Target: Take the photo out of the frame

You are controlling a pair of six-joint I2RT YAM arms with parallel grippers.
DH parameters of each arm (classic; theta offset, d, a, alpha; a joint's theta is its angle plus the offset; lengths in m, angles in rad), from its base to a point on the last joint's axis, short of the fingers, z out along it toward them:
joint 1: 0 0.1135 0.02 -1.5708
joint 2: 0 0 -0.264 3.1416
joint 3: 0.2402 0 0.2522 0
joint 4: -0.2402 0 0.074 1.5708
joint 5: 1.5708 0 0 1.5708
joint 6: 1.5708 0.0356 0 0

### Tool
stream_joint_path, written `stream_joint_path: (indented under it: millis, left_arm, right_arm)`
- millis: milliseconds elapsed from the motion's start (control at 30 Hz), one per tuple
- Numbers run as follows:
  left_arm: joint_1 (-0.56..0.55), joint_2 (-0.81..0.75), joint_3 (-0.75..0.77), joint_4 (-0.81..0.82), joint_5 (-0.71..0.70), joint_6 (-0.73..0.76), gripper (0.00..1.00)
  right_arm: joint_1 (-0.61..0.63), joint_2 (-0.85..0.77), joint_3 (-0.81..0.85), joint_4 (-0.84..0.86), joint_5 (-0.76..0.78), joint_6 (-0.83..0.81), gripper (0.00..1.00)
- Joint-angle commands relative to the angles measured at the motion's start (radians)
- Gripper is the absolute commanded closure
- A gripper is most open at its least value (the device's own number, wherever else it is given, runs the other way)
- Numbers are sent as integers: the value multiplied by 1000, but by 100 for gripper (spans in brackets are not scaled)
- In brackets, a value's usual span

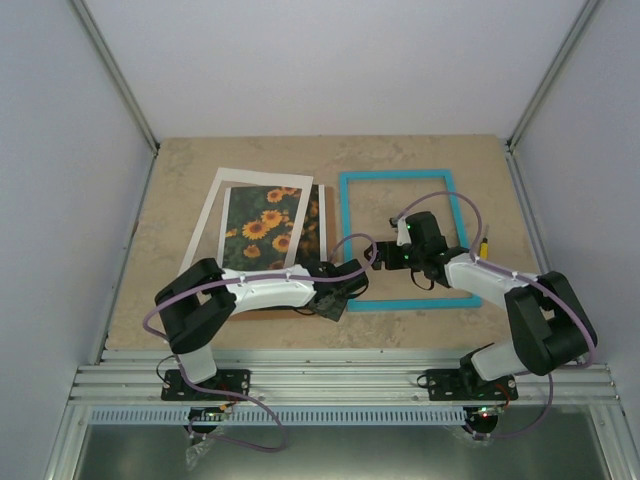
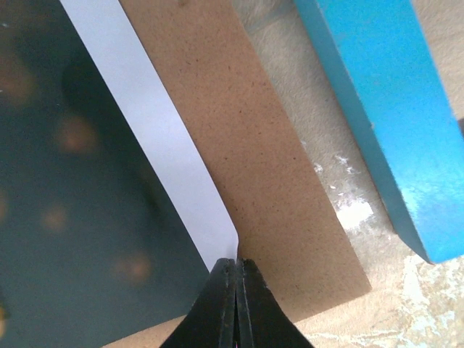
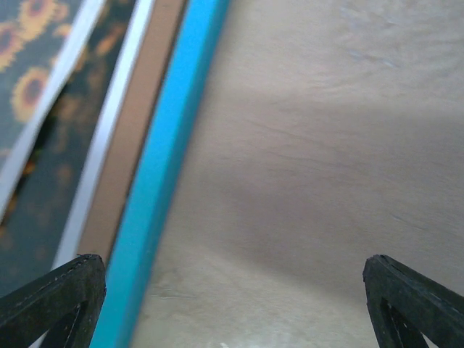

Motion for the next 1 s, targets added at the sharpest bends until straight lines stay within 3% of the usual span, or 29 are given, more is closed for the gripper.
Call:
stream_joint_path:
  millis: [0,367,600,967]
  left_arm:
    - [-3,-67,-7,16,-36,-6,100]
    - [-3,-182,-32,17,-65,-25,100]
    - [-3,-246,-50,29,-75,-29,100]
    - [-2,-268,-57,55,-72,-38,100]
  right_arm:
    - [13,-29,-19,81,-142,53,2]
    - [77,55,21,193,-376,223,7]
    - [126,150,96,262,-424,300,12]
    - [157,352,213,396,-485,408,28]
